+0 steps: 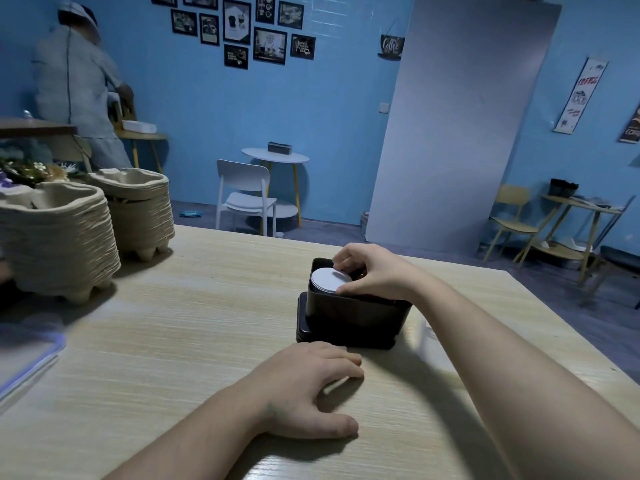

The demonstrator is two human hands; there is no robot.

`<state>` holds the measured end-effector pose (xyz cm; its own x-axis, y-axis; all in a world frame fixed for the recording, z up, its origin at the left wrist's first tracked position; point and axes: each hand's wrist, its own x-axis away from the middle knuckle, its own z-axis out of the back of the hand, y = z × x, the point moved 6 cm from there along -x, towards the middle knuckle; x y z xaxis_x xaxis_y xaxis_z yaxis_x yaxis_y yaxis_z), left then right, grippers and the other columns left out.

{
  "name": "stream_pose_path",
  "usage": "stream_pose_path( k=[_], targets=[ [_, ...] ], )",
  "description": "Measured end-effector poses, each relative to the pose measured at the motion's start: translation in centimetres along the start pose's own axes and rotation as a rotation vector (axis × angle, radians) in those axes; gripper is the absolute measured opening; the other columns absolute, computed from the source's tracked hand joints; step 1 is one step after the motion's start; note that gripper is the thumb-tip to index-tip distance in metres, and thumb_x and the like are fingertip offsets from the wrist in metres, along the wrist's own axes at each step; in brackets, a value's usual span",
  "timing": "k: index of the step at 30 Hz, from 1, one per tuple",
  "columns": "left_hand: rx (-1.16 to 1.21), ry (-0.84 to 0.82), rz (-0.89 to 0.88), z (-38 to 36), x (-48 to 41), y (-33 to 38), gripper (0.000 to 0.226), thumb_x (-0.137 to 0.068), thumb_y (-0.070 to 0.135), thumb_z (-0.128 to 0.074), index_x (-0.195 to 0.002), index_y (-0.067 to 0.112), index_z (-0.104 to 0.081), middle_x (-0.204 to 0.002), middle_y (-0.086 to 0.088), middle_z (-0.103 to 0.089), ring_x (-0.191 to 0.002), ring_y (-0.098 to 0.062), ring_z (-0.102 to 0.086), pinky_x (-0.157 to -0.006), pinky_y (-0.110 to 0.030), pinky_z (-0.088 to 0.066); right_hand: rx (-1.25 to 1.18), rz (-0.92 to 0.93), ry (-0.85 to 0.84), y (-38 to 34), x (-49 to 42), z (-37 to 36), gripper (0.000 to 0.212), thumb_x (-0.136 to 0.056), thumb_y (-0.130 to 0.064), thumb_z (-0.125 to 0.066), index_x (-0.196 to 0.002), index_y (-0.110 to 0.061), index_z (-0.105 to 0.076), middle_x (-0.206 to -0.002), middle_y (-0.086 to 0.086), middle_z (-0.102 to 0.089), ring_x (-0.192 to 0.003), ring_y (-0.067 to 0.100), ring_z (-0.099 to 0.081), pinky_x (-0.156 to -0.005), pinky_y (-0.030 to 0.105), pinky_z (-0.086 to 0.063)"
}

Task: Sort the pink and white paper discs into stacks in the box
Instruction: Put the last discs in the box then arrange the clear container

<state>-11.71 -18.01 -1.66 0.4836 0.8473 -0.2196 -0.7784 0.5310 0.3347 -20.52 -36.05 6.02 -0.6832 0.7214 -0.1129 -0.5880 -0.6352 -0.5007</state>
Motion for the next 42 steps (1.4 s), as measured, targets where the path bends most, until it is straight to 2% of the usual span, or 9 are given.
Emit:
stream_pose_path(
  k=[7,12,15,19,28,32,36,39,42],
  targets=[
    [-0.003,-0.012,0.006,-0.4,-0.1,-0.3,0.073,-0.085,0.067,-0.07,-0.149,0.036,-0.051,-0.161,0.023,-0.04,-0.146,0.004,-0.032,-0.12,-0.023,-0.027,-0.08,0.042,0.173,0.2,3.6,2.6,0.025,-0.085,-0.025,-0.084,-0.107,-0.023,-0.073,-0.106,-0.01,-0.073,-0.1,0.004,-0.069,-0.09,0.024,-0.057],
    [-0.01,-0.024,0.01,-0.6,0.0,-0.6,0.073,-0.085,0.07,-0.065,-0.149,0.038,-0.049,-0.161,0.026,-0.039,-0.147,0.007,-0.03,-0.12,-0.021,-0.026,-0.054,0.003,0.258,4.9,9.0,7.2,0.006,-0.092,-0.019,-0.077,-0.093,-0.023,-0.074,-0.088,-0.005,-0.076,-0.085,0.018,-0.071,-0.081,0.038,-0.058],
    [-0.014,-0.026,0.015,-0.8,-0.1,-0.8,0.074,-0.083,0.074,-0.062,-0.149,0.042,-0.049,-0.159,0.03,-0.037,-0.146,0.011,-0.028,-0.12,-0.019,-0.025,0.011,-0.105,0.199,7.8,12.2,8.6,0.012,-0.088,-0.012,-0.08,-0.089,-0.022,-0.074,-0.085,-0.003,-0.076,-0.082,0.016,-0.071,-0.079,0.038,-0.059],
    [-0.012,-0.034,0.013,-0.9,-0.2,-0.9,0.075,-0.082,0.077,-0.059,-0.149,0.045,-0.048,-0.157,0.034,-0.037,-0.144,0.016,-0.026,-0.119,-0.019,-0.027,0.18,-0.17,0.06,9.6,14.2,7.6,0.019,-0.079,-0.009,-0.085,-0.087,-0.021,-0.073,-0.087,-0.008,-0.074,-0.078,0.002,-0.069,-0.072,0.019,-0.054],
    [-0.006,-0.037,0.023,-1.1,-0.1,-1.0,0.076,-0.081,0.079,-0.058,-0.149,0.046,-0.047,-0.156,0.036,-0.035,-0.144,0.018,-0.024,-0.115,-0.008,-0.019,0.033,-0.121,-0.112,8.9,12.9,3.2,0.037,-0.072,-0.037,-0.086,-0.105,-0.037,-0.069,-0.109,-0.017,-0.07,-0.104,-0.002,-0.066,-0.094,0.023,-0.055],
    [0.007,-0.046,0.029,-1.1,-0.1,-1.0,0.077,-0.08,0.081,-0.056,-0.149,0.048,-0.046,-0.156,0.037,-0.035,-0.144,0.018,-0.024,-0.121,-0.02,-0.026,0.043,-0.078,-0.121,7.7,12.7,3.1,0.028,-0.083,-0.016,-0.083,-0.109,-0.022,-0.072,-0.107,-0.013,-0.071,-0.099,0.0,-0.068,-0.09,0.022,-0.057],
    [0.015,-0.051,0.026,-1.1,-0.2,-1.1,0.077,-0.081,0.081,-0.056,-0.149,0.048,-0.046,-0.157,0.035,-0.035,-0.145,0.016,-0.026,-0.12,-0.024,-0.029,0.223,-0.096,-0.175,8.4,13.5,4.1,0.019,-0.087,-0.013,-0.079,-0.102,-0.021,-0.071,-0.1,-0.013,-0.07,-0.09,0.001,-0.068,-0.082,0.025,-0.059],
    [0.021,-0.05,0.02,-1.2,-0.2,-1.2,0.077,-0.081,0.081,-0.056,-0.148,0.047,-0.047,-0.157,0.034,-0.036,-0.145,0.015,-0.026,-0.12,-0.024,-0.03,0.462,-0.088,-0.261,9.0,14.4,4.2,0.015,-0.094,-0.024,-0.072,-0.109,-0.027,-0.071,-0.103,-0.017,-0.069,-0.09,-0.001,-0.062,-0.077,0.016,-0.05],
    [0.014,-0.047,0.013,-1.2,-0.2,-1.3,0.076,-0.081,0.08,-0.057,-0.148,0.046,-0.048,-0.157,0.034,-0.037,-0.144,0.014,-0.027,-0.12,-0.024,-0.03,0.612,-0.093,-0.31,9.4,14.9,4.2,0.016,-0.1,-0.025,-0.062,-0.112,-0.032,-0.069,-0.11,-0.018,-0.069,-0.1,0.008,-0.062,-0.088,0.03,-0.055]
  ],
)
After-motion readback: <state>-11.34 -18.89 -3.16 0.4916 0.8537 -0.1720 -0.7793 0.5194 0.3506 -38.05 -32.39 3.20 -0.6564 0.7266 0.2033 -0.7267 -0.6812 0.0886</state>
